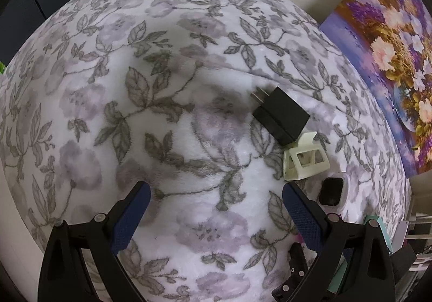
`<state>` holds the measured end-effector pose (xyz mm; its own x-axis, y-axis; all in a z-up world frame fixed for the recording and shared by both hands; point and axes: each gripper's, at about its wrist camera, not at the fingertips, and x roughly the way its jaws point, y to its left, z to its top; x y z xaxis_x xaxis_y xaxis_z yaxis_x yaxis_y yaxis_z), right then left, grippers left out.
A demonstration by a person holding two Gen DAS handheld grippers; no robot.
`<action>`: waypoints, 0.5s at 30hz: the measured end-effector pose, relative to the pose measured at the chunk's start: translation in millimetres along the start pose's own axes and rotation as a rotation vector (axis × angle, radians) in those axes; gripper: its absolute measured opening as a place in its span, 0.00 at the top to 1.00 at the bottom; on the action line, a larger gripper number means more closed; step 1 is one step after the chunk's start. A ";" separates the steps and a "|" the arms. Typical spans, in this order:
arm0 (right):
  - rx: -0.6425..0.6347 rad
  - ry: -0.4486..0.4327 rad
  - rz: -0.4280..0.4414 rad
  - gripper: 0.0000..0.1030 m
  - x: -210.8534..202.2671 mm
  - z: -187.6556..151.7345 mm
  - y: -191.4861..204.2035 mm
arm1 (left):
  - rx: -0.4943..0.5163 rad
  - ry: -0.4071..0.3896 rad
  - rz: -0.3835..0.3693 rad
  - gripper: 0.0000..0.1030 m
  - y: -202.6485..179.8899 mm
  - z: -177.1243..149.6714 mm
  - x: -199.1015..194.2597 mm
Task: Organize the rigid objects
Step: 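Lower the right tool toward the pink tube while the left tool approaches the black charger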
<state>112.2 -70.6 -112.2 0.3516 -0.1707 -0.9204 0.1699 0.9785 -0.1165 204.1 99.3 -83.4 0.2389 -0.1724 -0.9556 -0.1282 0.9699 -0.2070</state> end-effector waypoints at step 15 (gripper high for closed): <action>-0.051 -0.050 0.131 0.00 17.7 20.3 -1.7 | 0.031 0.010 0.031 0.05 -11.7 -1.2 7.7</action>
<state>136.8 -77.6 -120.7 0.4132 -0.0458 -0.9095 0.0732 0.9972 -0.0170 206.3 86.5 -88.6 0.2255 -0.1439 -0.9636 -0.1051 0.9797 -0.1709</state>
